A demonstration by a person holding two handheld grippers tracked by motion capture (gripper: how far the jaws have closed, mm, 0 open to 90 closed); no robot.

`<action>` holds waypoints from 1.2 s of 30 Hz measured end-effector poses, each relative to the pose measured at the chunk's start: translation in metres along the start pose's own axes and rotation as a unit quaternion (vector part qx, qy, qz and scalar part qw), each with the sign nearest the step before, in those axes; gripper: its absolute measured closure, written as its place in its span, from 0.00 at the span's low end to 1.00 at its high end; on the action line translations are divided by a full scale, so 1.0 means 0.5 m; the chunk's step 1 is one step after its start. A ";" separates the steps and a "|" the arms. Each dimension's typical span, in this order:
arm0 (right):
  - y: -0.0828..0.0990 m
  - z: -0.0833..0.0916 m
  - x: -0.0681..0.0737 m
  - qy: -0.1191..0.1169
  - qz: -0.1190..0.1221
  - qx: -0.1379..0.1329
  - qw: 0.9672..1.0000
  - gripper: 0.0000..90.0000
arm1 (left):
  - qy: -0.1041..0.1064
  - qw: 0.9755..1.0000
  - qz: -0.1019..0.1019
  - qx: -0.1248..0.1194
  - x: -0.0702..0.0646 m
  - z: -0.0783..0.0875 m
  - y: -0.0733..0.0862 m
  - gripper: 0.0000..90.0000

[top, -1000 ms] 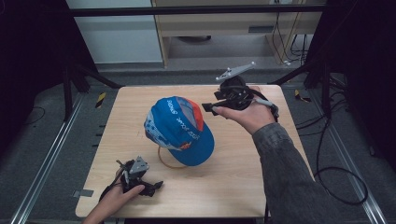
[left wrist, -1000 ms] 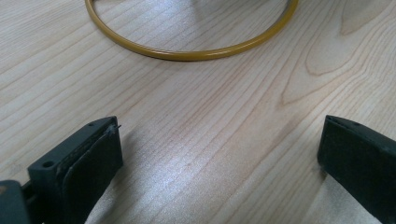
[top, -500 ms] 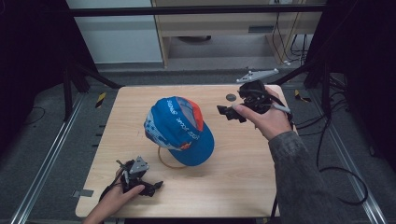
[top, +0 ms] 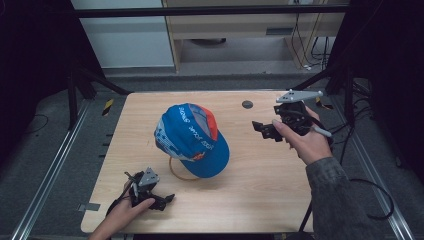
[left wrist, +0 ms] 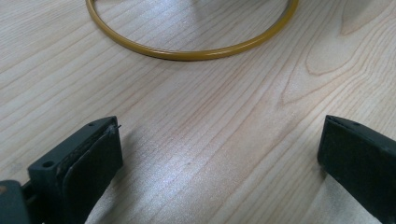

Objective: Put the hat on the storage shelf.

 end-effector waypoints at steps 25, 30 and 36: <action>0.248 -0.045 -0.060 0.032 -0.038 0.011 0.999 0.12 | 0.002 1.000 -0.002 0.000 0.000 0.001 0.001 0.00; 0.297 -0.067 -0.061 0.033 -0.052 0.024 0.998 0.13 | 0.002 1.000 -0.001 -0.001 0.000 0.001 0.001 0.00; 0.341 -0.091 -0.059 0.026 -0.068 0.031 0.997 0.13 | 0.002 1.000 -0.001 -0.001 0.000 0.001 0.001 0.00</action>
Point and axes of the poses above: each handheld gripper's, and its own axes: z roughly backward along the jaws, y roughly out of its underside, x roughly to its left, the point moved 8 cm from there along -z, roughly forward along the jaws, and after that the axes turned 15 degrees about -y, right-handed, at the moved point
